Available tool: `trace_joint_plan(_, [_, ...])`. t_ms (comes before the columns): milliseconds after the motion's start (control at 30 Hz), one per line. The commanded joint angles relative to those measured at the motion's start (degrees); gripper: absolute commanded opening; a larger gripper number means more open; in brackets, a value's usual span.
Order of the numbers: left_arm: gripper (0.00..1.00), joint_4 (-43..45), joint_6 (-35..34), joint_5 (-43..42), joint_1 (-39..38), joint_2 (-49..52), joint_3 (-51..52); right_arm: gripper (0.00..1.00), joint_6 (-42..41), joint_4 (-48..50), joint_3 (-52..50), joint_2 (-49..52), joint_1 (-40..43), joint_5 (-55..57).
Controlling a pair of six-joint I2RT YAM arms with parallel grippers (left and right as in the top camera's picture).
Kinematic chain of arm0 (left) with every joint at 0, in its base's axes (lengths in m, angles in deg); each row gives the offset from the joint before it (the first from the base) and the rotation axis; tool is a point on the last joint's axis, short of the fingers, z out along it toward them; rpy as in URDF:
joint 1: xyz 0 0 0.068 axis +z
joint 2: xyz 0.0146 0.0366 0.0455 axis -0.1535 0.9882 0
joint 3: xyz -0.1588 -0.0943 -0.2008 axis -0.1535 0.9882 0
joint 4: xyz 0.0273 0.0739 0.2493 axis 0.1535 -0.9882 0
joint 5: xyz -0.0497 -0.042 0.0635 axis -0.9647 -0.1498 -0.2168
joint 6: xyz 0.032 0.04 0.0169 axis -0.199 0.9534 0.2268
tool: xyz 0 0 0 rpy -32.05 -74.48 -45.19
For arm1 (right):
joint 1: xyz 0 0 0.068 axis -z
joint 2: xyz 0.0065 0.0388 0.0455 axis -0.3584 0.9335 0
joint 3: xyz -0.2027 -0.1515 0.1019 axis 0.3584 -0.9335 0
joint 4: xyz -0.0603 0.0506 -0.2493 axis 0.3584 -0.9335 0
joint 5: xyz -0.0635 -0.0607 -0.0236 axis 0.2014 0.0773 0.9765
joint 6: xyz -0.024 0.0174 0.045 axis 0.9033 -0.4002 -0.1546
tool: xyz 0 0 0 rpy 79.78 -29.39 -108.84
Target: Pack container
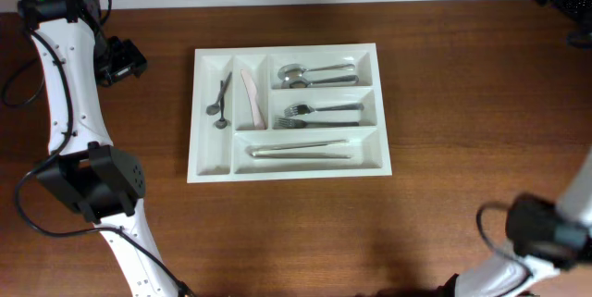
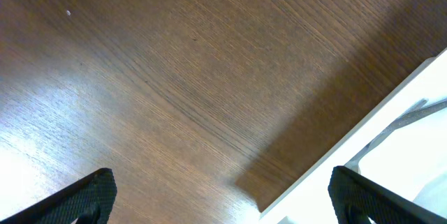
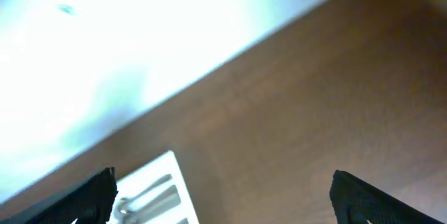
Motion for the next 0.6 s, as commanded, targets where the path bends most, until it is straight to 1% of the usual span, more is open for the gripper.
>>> trace_joint_plan(0, [0.99,-0.17,-0.70,-0.20,0.09,-1.51,-0.68,0.99,0.33,0.66,-0.61,-3.13,-0.85,-1.18])
trace_joint_plan(67, [0.99,-0.17,-0.70,-0.20,0.07,-1.51,-0.68,0.99,0.17,0.42,2.86,-3.30,-1.97,-1.77])
trace_joint_plan(267, [0.99,-0.17,-0.70,-0.20,0.09,-1.51,-0.68,0.99,0.15,-1.60,17.94,-1.46,-5.92,-1.81])
trace_joint_plan(400, [0.99,-0.17,-0.70,-0.20,0.09,-1.51,-0.68,0.99,0.13,-6.69,32.33,1.77,-7.21,-1.84])
trace_joint_plan(433, [0.99,-0.17,-0.70,-0.20,0.09,-1.51,-0.68,0.99,-0.07,-7.39,34.21,2.29,-7.23,-2.23])
trace_joint_plan(567, [0.99,-0.17,-0.70,-0.20,0.09,-1.51,-0.68,0.99,-1.20,-7.56,34.18,1.03,-7.21,-3.08])
